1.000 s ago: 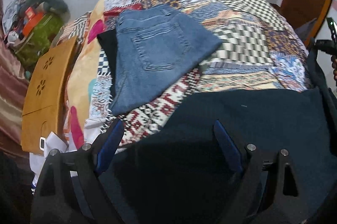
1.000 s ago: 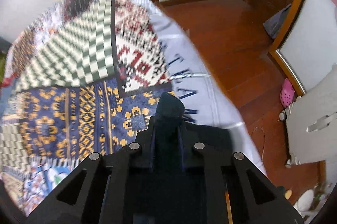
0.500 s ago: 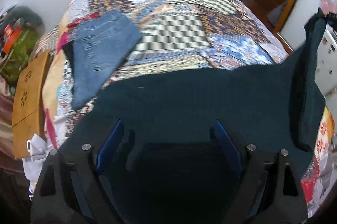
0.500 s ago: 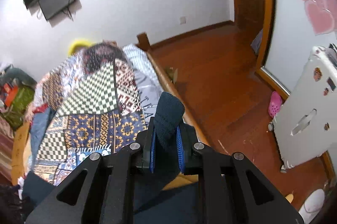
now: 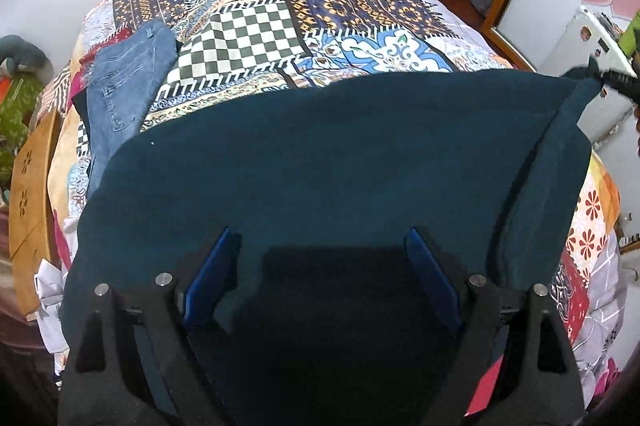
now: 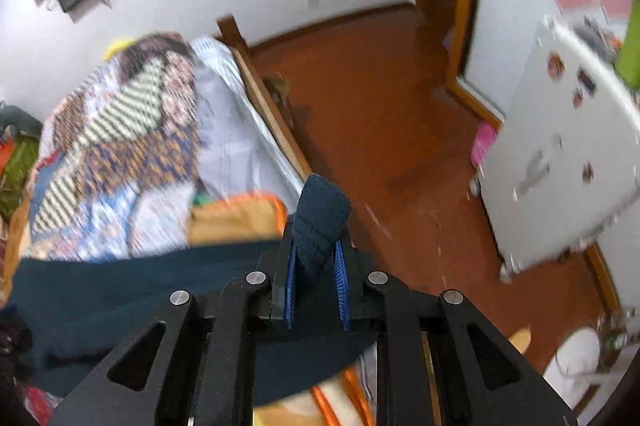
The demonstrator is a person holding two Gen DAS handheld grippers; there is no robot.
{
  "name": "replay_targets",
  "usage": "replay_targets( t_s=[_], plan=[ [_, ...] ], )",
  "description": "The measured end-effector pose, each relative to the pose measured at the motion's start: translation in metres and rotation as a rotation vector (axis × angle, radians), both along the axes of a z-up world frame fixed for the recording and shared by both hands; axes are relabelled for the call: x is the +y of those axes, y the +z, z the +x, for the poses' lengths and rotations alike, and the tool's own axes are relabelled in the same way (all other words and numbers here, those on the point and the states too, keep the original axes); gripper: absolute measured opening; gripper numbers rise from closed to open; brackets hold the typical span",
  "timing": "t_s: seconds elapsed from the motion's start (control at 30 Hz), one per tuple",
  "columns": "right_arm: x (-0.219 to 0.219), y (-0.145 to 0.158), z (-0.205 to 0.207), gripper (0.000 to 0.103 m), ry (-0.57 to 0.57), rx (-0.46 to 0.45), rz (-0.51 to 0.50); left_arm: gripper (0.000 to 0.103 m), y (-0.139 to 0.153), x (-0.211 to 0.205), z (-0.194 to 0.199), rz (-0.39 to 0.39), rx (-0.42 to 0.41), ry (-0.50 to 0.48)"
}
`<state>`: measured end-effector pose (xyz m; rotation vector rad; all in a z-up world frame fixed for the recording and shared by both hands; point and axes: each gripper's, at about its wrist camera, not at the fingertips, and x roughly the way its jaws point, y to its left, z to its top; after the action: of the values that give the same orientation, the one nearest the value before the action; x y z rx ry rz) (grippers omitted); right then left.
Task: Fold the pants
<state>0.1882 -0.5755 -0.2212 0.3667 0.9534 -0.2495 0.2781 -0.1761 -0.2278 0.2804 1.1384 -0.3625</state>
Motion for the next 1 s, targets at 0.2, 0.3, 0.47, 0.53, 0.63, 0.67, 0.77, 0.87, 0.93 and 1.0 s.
replay_targets(
  t_s=[0.2, 0.3, 0.47, 0.53, 0.63, 0.67, 0.77, 0.87, 0.93, 1.0],
  plan=[
    [-0.006, -0.033, -0.030, 0.020, -0.022, 0.068, 0.027, 0.088, -0.001, 0.001, -0.007, -0.015, 0.002, 0.014],
    [-0.004, -0.034, -0.035, 0.029, -0.028, 0.115, 0.008, 0.088, 0.000, 0.000, -0.011, -0.029, -0.001, 0.007],
    [0.001, -0.013, -0.043, 0.055, -0.036, 0.145, -0.132, 0.088, 0.004, -0.006, -0.022, -0.061, -0.007, -0.036],
    [0.010, 0.004, -0.043, 0.055, -0.015, 0.127, -0.159, 0.088, 0.007, -0.007, -0.025, -0.069, -0.020, -0.039],
    [0.028, 0.025, -0.042, 0.055, 0.025, 0.085, -0.182, 0.088, 0.017, 0.002, -0.025, -0.097, -0.041, -0.015],
    [0.036, 0.033, -0.039, 0.056, 0.042, 0.066, -0.186, 0.088, 0.023, 0.010, -0.023, -0.111, -0.055, 0.004],
    [0.068, 0.054, -0.030, 0.058, 0.109, 0.001, -0.189, 0.088, 0.038, 0.035, -0.019, -0.135, -0.095, 0.064],
    [0.104, 0.072, -0.017, 0.059, 0.189, -0.059, -0.194, 0.088, 0.057, 0.078, -0.015, -0.132, -0.158, 0.151],
    [0.134, 0.083, -0.006, 0.059, 0.253, -0.099, -0.187, 0.088, 0.066, 0.110, -0.012, -0.119, -0.193, 0.214],
    [0.161, 0.090, 0.005, 0.059, 0.313, -0.128, -0.178, 0.088, 0.071, 0.143, -0.011, -0.113, -0.215, 0.277]
  ],
)
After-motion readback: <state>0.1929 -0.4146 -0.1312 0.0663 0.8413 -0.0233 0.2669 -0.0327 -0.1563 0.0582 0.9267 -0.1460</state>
